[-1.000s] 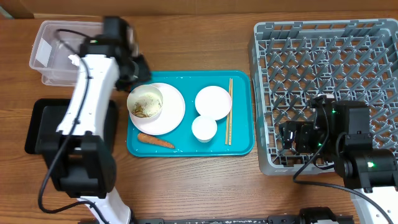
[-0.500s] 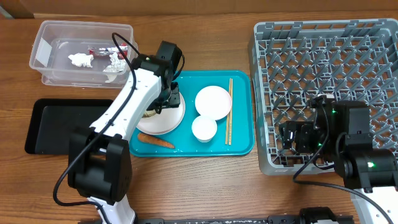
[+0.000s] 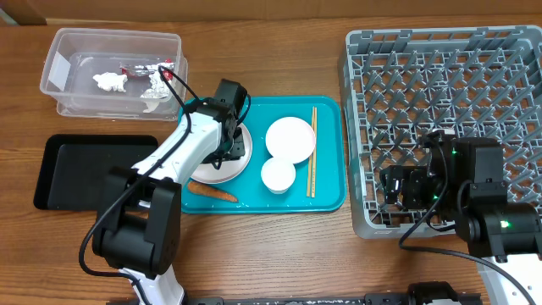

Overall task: Sort waste into correct bins and load items into the dishwasher
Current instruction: 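Grasp the rim of the rice bowl with the left gripper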

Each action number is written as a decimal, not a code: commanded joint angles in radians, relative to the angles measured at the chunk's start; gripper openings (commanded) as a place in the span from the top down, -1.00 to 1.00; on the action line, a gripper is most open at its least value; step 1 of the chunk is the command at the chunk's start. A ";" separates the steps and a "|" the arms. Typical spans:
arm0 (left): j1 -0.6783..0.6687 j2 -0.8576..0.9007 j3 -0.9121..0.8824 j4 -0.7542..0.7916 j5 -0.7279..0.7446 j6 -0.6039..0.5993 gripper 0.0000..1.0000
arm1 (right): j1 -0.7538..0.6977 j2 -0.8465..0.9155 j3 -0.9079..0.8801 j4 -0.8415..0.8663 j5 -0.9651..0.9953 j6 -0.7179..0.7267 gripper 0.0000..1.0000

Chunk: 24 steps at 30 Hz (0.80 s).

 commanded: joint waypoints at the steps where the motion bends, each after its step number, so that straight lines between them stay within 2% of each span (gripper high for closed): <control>1: 0.004 -0.017 -0.015 0.005 -0.009 -0.016 0.55 | 0.002 -0.006 0.028 0.005 -0.002 0.005 -1.00; 3: 0.004 -0.017 -0.015 0.005 -0.009 -0.016 0.91 | 0.002 -0.006 0.028 0.005 -0.002 0.005 -1.00; 7: 0.004 -0.018 -0.001 -0.007 0.017 -0.016 0.92 | 0.002 -0.006 0.028 0.003 -0.002 0.005 -1.00; 12: 0.006 -0.037 0.088 -0.096 0.029 -0.016 0.92 | 0.002 -0.006 0.028 0.003 -0.002 0.005 -1.00; 21: 0.069 -0.078 0.366 -0.339 0.026 -0.016 0.92 | 0.002 -0.006 0.028 0.001 -0.001 0.005 -1.00; 23: 0.098 -0.082 0.405 -0.390 0.047 -0.016 0.92 | 0.002 -0.006 0.028 0.001 -0.001 0.005 -1.00; 24: 0.140 -0.088 0.427 -0.428 0.112 -0.016 0.92 | 0.002 -0.006 0.028 0.001 -0.001 0.005 -1.00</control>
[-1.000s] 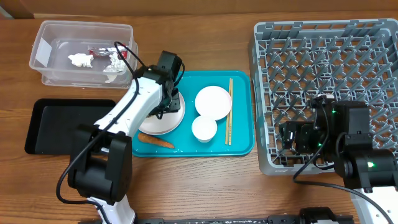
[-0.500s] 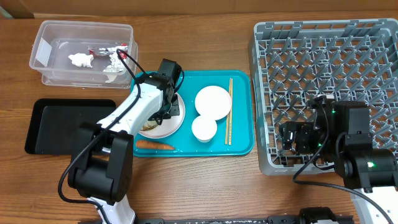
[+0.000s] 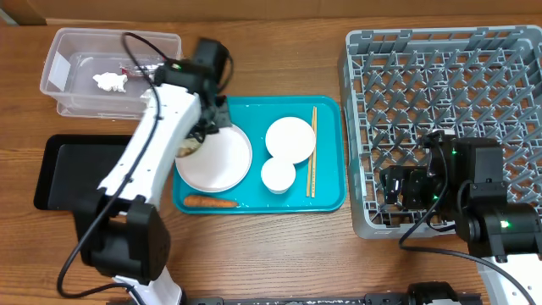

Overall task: Sort waste into correct bins and load items into the dishwasher
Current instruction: 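Grasp the rim of the rice bowl with the left gripper, then tip the rice bowl over the black tray to dump the rice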

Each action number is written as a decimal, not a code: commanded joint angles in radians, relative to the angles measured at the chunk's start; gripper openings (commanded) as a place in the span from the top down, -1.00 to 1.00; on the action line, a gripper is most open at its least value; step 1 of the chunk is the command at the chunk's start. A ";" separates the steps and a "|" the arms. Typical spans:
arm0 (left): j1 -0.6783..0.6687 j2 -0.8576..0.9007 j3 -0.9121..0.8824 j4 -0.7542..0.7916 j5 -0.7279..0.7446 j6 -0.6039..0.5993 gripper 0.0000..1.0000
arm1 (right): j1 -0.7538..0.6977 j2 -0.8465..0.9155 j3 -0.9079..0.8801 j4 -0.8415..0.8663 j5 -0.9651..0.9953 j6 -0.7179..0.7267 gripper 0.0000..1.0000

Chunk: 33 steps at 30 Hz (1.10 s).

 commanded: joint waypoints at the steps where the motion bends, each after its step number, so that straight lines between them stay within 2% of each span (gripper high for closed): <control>1: 0.093 -0.048 0.061 -0.062 0.124 -0.010 0.92 | 0.002 -0.006 0.028 0.003 -0.002 0.005 -1.00; 4: 0.179 -0.052 0.061 -0.092 0.253 0.011 0.91 | 0.002 -0.006 0.028 0.003 -0.002 0.005 -1.00; 5: 0.238 -0.052 0.058 -0.097 0.347 0.058 0.92 | 0.002 -0.006 0.028 0.003 -0.002 0.005 -1.00; 11: 0.403 -0.052 0.048 -0.109 0.589 0.241 0.92 | 0.002 -0.006 0.028 0.003 -0.002 0.005 -1.00; 16: 0.526 -0.052 -0.007 -0.095 0.684 0.340 0.92 | 0.002 -0.006 0.028 0.003 -0.002 0.005 -1.00; 20: 0.623 -0.052 -0.102 -0.028 0.830 0.437 0.91 | 0.002 -0.006 0.028 0.003 -0.002 0.005 -1.00; 27: 0.782 -0.051 -0.305 0.146 1.022 0.454 0.92 | 0.002 -0.006 0.028 0.007 -0.002 0.005 -1.00; 33: 0.891 -0.050 -0.429 0.227 1.173 0.457 0.92 | 0.002 -0.006 0.028 0.010 -0.002 0.005 -1.00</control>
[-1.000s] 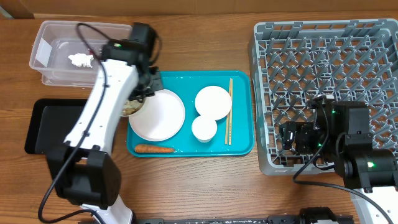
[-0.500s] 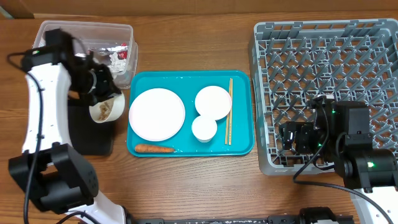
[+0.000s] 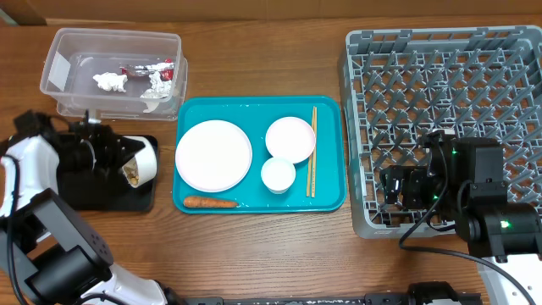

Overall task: Sort waste into correct bins and load items into the dishwasher
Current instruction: 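Tip the rice bowl over the black tray to dump the rice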

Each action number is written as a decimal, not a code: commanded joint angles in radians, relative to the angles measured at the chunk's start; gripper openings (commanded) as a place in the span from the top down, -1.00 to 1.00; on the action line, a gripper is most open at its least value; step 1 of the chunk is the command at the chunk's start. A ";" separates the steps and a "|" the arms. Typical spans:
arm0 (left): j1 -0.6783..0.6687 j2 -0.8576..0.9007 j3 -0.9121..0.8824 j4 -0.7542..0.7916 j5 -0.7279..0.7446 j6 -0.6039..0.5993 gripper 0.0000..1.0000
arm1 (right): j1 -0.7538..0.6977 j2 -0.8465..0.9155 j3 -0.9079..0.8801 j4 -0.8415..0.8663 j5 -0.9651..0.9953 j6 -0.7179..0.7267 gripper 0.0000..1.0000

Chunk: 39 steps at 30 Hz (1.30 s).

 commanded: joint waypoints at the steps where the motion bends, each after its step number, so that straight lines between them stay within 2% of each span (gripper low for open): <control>1: 0.060 -0.025 -0.057 0.016 0.193 0.029 0.92 | 0.002 -0.006 0.028 0.009 -0.002 0.005 -1.00; 6: 0.140 -0.018 -0.087 0.016 0.307 0.026 0.92 | 0.002 -0.006 0.028 0.009 -0.002 0.005 -1.00; 10: 0.180 -0.018 -0.087 0.013 0.318 0.026 0.92 | 0.002 -0.006 0.028 0.008 -0.002 0.005 -1.00; 25: 0.184 -0.018 -0.087 0.009 0.425 0.000 0.92 | 0.002 -0.006 0.028 0.002 -0.002 0.005 -1.00; 33: 0.184 -0.018 -0.087 0.010 0.600 -0.031 0.92 | 0.002 -0.006 0.028 -0.003 -0.002 0.005 -1.00; 39: 0.190 -0.018 -0.087 0.010 0.649 -0.046 0.92 | 0.002 -0.006 0.028 -0.014 -0.002 0.005 -1.00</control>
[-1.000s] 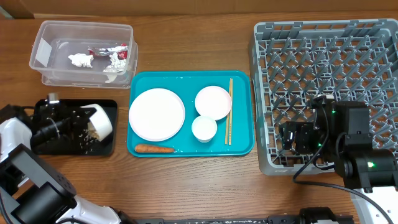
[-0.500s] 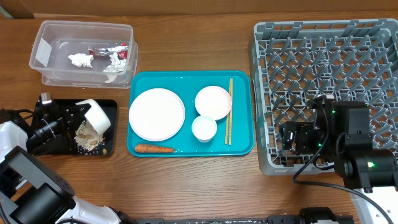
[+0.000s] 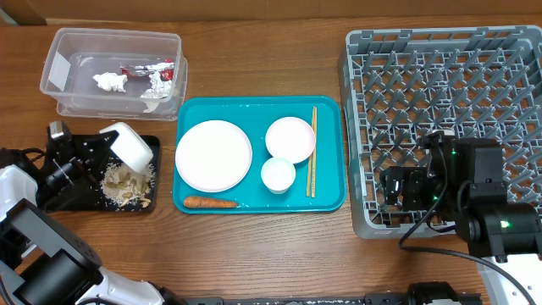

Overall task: Sort waste into correct bins and load items into the dishwasher
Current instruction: 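Tip the rice bowl over the black tray to dump the rice, then return the empty bowl to the teal tray and release it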

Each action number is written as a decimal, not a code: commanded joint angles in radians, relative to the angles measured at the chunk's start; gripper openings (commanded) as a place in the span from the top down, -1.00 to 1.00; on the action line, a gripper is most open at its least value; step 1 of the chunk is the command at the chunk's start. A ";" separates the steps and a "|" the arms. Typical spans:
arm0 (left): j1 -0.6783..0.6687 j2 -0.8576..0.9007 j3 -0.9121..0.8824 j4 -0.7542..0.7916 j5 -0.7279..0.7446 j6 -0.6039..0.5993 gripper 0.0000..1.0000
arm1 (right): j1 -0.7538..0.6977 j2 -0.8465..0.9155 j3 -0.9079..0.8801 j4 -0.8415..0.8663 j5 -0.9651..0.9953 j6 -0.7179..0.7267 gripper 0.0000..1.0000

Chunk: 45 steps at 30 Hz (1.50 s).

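My left gripper (image 3: 103,148) is shut on the rim of a white bowl (image 3: 129,144), held tipped mouth-down over the black tray (image 3: 63,191) at the left. A heap of food scraps (image 3: 123,182) lies on that tray under the bowl. On the teal tray (image 3: 334,199) sit a large white plate (image 3: 213,155), a smaller white dish (image 3: 290,138), a small white bowl (image 3: 278,174), chopsticks (image 3: 312,151) and a carrot (image 3: 210,202). My right gripper (image 3: 396,188) rests low at the front left corner of the grey dish rack (image 3: 440,51); its jaws are too dark to read.
A clear plastic bin (image 3: 59,51) holding wrappers and crumpled paper stands at the back left, just behind the black tray. The dish rack fills the right side of the table. The right arm's base sits at the front right.
The bowl was held on its side over the black tray with food inside it. Now it is tipped further over, and the food scraps lie on the black tray.
My left gripper was first down at the bowl on the large plate in the teal tray. Then it held the bowl at the plate's left edge. Later the bowl was over the black tray, and now its scraps lie there. The right arm has stayed put.
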 commanded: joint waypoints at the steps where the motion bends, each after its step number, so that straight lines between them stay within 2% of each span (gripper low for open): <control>1: 0.007 -0.018 -0.003 0.001 0.097 -0.018 0.92 | 0.002 -0.006 0.028 -0.004 0.000 0.005 -1.00; 28: 0.039 -0.018 -0.003 0.000 0.130 -0.024 0.92 | 0.002 0.043 0.028 -0.004 -0.001 0.005 -1.00; 32: 0.026 -0.018 -0.003 0.001 0.100 0.020 0.92 | 0.002 0.043 0.028 -0.004 -0.001 0.005 -1.00; 34: -0.003 -0.019 -0.002 0.001 0.045 0.035 0.92 | 0.002 0.043 0.028 -0.003 -0.001 0.005 -1.00; 39: -0.098 -0.021 0.016 0.006 0.016 0.078 0.92 | 0.002 0.043 0.028 -0.004 0.000 0.005 -1.00; 45: -0.270 -0.021 0.129 0.007 -0.137 0.077 0.92 | 0.002 0.043 0.028 -0.008 0.000 0.005 -1.00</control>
